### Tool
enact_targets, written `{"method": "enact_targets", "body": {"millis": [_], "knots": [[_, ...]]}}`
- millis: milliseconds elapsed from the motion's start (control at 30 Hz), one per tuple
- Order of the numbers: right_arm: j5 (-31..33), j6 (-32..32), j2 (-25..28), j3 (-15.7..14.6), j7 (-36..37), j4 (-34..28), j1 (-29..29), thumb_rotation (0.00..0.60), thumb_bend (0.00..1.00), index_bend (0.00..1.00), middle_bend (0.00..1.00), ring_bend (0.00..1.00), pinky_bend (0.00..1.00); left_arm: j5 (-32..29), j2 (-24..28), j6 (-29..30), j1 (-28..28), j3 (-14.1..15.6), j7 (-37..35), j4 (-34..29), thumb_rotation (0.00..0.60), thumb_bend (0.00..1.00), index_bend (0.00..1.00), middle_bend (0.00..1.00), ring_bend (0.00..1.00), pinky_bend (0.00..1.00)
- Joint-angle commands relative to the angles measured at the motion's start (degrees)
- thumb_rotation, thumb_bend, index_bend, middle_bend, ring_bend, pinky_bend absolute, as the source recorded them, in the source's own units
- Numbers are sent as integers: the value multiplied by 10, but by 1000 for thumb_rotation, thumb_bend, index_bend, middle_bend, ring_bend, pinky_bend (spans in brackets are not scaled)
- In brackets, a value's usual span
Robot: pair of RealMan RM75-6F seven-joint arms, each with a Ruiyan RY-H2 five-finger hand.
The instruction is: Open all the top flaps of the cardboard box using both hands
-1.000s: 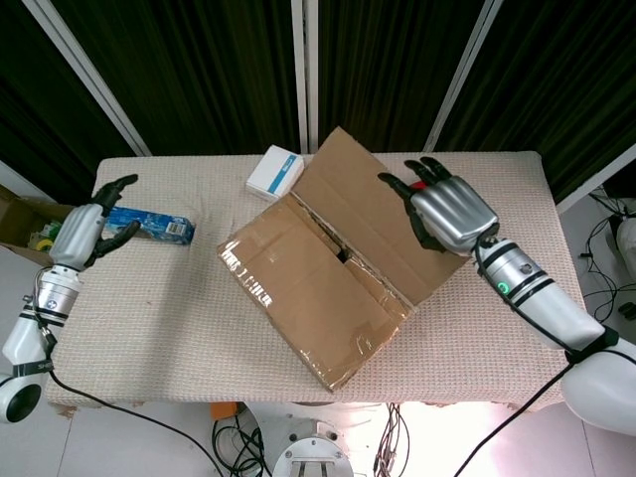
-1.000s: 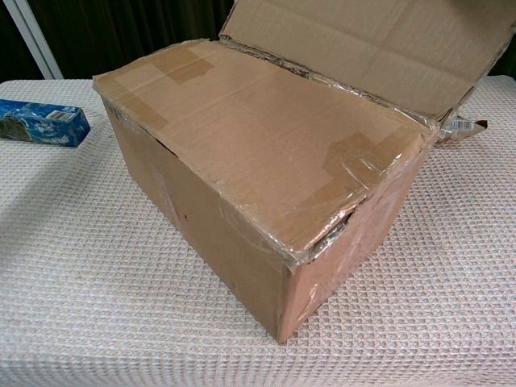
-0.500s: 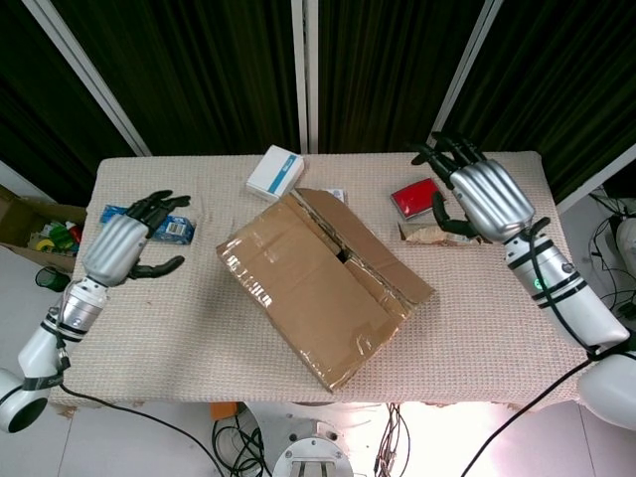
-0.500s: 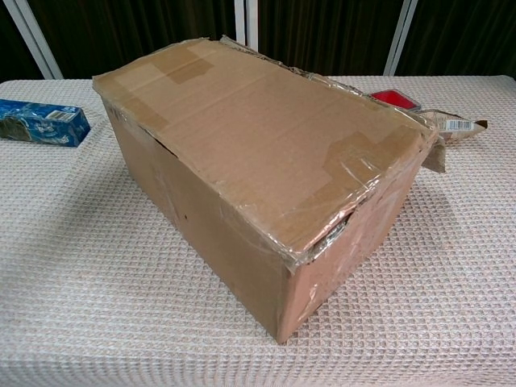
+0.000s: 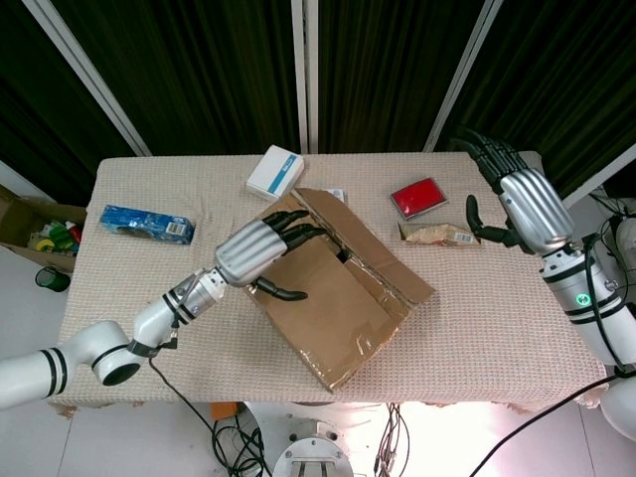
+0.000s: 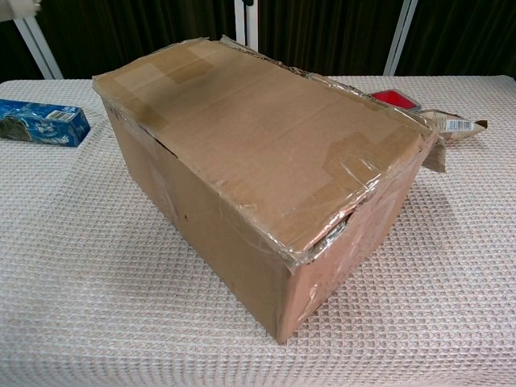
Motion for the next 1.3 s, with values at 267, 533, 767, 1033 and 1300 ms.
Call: {"method": "enact_targets", "body": {"millis": [267,533,767,1033,1300], "knots": [[-45,20,-7,-15,49,28,-21,600,696,0,33,0,0,-75,-76,-102,-101,-22,24,101,0,42,105,223,59,193],[-79,31,-13,-25,66,42,-24,600,682,0,43,0,0,-94,-65,-112,-113,-8,43,108,0,42,105,280,59,193],[-85,33,-23,-28,69,49,-21,600,684,0,48,0,0,-103,-54,-114,-114,9,58,101,0,42,105,324,59,194],[-81,33,-24,-28,70,48,-20,600,684,0,50,0,0,-116,-32,-124,-122,17,73,80,0,36,105,444,59,194],[-79,33,-20,-29,71,45,-21,600,684,0,50,0,0,-125,-1,-113,-120,15,83,41,0,31,105,510,60,194]]}}
